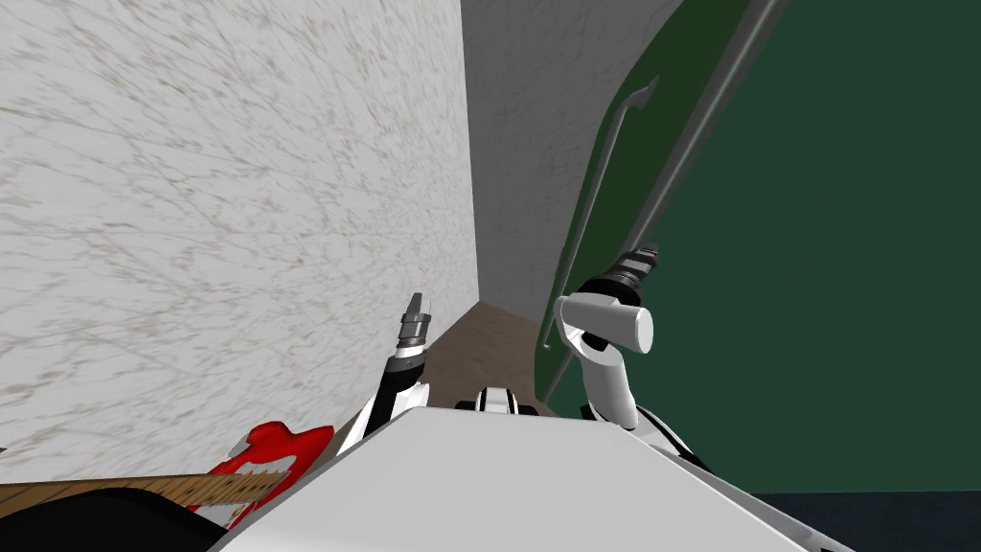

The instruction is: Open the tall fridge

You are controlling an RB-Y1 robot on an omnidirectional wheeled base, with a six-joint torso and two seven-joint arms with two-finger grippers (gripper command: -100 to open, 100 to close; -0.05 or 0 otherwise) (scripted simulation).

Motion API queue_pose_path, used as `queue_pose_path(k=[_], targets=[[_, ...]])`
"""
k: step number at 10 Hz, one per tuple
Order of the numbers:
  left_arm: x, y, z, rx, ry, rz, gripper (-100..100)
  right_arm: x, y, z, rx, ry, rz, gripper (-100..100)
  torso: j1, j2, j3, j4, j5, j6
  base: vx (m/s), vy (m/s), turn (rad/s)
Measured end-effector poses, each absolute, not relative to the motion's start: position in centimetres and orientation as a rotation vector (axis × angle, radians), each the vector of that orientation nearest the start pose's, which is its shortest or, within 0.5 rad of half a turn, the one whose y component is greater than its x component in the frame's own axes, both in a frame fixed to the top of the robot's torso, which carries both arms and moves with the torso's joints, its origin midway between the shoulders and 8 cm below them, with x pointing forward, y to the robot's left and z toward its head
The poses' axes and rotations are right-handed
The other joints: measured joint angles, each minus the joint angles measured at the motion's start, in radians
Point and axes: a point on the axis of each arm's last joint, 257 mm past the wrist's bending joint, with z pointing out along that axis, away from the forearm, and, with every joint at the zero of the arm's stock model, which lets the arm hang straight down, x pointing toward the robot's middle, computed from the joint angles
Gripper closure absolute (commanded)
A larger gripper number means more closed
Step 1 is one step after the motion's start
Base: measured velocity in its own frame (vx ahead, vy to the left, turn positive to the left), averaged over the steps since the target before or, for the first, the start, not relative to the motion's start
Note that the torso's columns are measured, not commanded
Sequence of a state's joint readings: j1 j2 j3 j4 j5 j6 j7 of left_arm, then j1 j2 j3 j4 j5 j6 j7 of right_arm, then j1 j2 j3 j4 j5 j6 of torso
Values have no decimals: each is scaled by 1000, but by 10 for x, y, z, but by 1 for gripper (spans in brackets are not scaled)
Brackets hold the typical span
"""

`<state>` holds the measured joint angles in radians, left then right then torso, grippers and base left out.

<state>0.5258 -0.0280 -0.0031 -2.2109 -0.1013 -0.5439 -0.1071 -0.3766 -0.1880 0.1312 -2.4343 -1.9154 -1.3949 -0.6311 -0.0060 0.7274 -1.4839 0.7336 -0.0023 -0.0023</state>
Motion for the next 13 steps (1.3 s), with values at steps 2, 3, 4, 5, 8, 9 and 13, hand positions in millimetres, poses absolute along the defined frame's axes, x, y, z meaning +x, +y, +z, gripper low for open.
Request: queue_pose_path(k=[2,3,4,5,8,9,13], targets=[[349,273,-7,-607,712,-1127,0,387,-379,120,-331,1600,-1862,-100,-3,-5,-3,-2,-1,0,34,-8,8],[349,273,-7,-607,712,-1127,0,391,-375,117,-335,1612,-1811,-100,-5,-7,-5,-3,-2,0,34,-11,6],[349,273,-7,-607,712,-1127,0,396,-370,115,-346,1621,-1770,-100,-7,-9,-7,-3,-3,0,32,-18,15],[349,273,-7,-607,712,-1127,0,399,-365,113,-350,1628,-1719,-100,-9,-10,-7,-4,-4,0,32,-17,10],[349,273,-7,-607,712,-1127,0,409,-349,109,-368,1645,-1596,-100,-13,-13,-9,-6,-6,2,29,-18,8],[349,273,-7,-607,712,-1127,0,411,-342,109,-372,1649,-1544,-100,-12,-12,-8,-7,-7,2,40,-24,11],[349,273,-7,-607,712,-1127,0,414,-314,104,-369,1671,-1322,-100,-11,-9,-4,-7,-7,4,34,-29,5]])
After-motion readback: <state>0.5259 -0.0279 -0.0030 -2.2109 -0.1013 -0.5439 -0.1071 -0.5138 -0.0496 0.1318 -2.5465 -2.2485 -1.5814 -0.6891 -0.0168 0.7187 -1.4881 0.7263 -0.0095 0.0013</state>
